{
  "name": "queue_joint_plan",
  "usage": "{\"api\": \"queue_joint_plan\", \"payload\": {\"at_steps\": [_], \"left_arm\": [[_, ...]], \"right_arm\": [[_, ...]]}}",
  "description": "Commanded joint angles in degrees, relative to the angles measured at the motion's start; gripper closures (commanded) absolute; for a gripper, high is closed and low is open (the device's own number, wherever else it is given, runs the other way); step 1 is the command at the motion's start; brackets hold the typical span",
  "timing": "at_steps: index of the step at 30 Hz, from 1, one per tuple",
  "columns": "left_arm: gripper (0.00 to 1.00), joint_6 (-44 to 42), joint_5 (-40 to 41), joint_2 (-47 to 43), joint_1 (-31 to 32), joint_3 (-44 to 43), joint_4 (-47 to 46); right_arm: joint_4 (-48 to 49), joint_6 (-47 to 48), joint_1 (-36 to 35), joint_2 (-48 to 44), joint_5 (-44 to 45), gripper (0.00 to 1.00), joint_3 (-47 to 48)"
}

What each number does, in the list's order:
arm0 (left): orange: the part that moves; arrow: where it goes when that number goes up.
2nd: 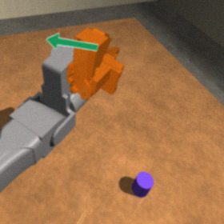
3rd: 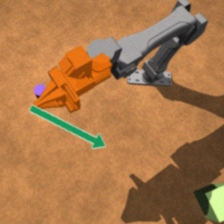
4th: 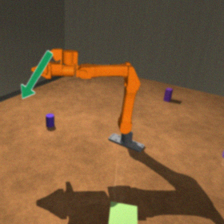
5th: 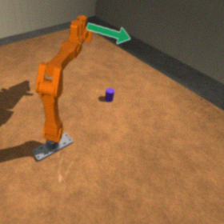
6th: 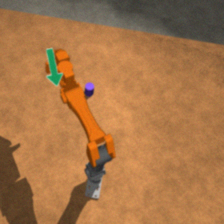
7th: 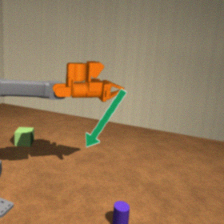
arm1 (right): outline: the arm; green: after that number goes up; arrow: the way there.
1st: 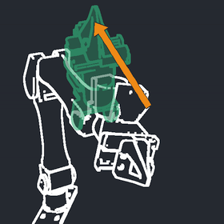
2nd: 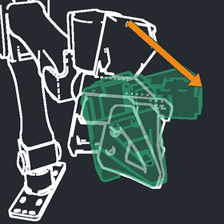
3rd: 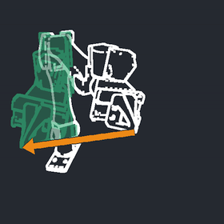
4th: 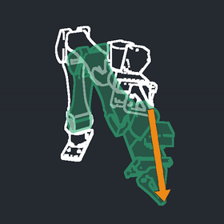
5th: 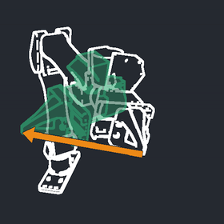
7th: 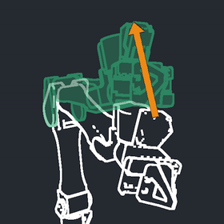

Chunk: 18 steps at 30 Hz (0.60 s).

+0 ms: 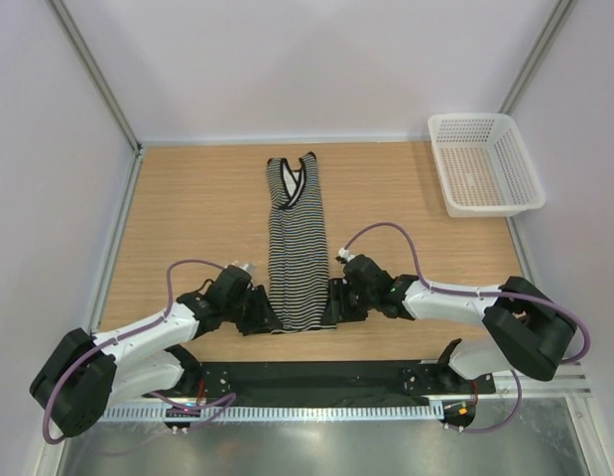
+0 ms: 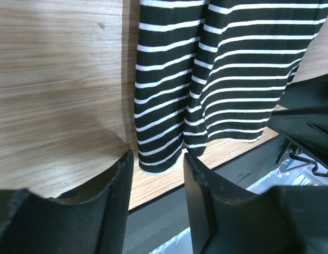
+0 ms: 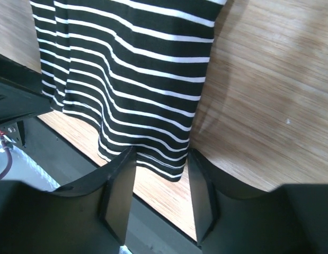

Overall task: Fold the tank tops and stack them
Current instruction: Fold the tank top

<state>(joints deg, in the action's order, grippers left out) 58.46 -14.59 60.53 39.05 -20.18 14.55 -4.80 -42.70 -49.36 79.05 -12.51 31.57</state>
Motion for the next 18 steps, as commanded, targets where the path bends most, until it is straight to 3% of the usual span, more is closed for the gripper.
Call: {"api": "queue_joint_plan", "payload": {"at_steps": [1,4,10,14,18], "left_arm": [[0.57,0.8,-0.8,-1.5,0.3,0.9,-0.8],[0.61,1.0,0.1,-2.4,0.3,0.9,0.0],[0.62,1.1,0.4,-1.9,0.3,0.9,0.2],[0.68,1.2,0.1,-1.0,0.3,1.0,-0.5],[0.81,1.2,-0.2,-0.7,0.3,1.3,-1.0]], "right_arm": [[2.2,-1.3,0.3,-1.9,-0.9,0.46,-0.5],[2.3,-1.3,0.6,-2.3,-1.0,0.48,-0.5],[4.5,-1.7,1.1,1.5,-4.0,0.62,-1.8],[7.4,-1.8,1.1,2.9,-5.8,0.8,-2.5],[6.5,-1.3,1.1,1.6,-6.0,0.99,-2.0]]}}
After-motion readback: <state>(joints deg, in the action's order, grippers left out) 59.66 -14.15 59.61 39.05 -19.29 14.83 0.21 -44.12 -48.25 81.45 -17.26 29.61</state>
